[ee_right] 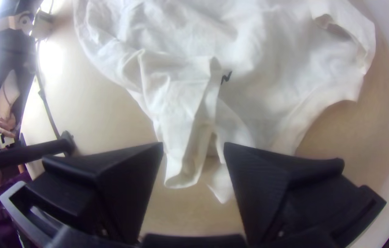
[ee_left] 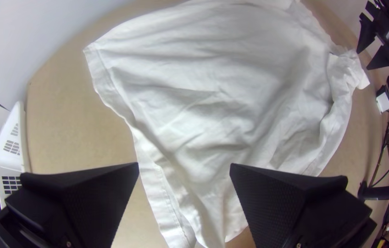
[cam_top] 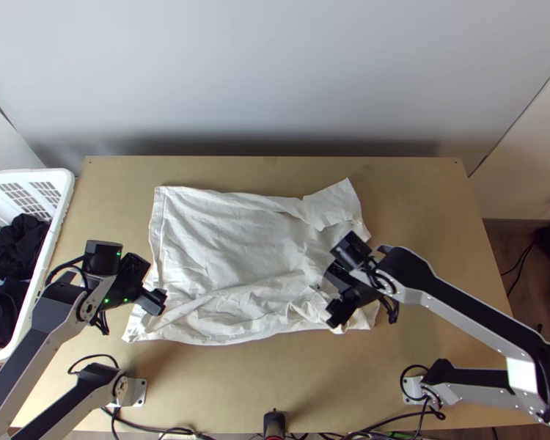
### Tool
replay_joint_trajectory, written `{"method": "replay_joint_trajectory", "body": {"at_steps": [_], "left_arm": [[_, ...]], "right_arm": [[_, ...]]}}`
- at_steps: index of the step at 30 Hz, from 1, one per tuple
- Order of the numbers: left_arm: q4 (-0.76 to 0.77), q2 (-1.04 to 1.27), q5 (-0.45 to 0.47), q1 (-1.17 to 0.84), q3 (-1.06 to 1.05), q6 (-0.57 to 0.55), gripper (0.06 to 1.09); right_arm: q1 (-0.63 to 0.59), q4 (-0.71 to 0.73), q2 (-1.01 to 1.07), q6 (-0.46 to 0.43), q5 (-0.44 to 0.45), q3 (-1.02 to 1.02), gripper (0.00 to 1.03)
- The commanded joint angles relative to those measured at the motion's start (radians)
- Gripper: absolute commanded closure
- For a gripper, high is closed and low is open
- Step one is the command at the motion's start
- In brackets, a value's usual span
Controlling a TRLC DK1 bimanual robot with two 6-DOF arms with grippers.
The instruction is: Fold the t-shirt
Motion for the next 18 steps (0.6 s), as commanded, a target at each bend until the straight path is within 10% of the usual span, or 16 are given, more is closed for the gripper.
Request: {"method": "replay_joint_trajectory", "body": {"at_steps": [1,6,15,18], "left_arm": [[-0.001,-0.004,0.002,0.001,-0.004,0.000,0.12],[-0.001,-0.005,0.002,0.001,0.001,0.000,0.12],[-0.001,-0.008,0.002,0.003,0.001,0.000,0.12],[-0.001,-0.008,0.000,0.003,0.002,0.000,0.12]], "right_arm": [[0.024,0.039,0.089,0.031,-0.001,0.010,0.20],[0.048,0.075,0.135,0.036,-0.001,0.027,0.22],[0.045,0.099,0.110,0.020,-0.010,0.026,0.97],[0.039,0.082,0.073,0.022,-0.010,0.006,1.00]]}}
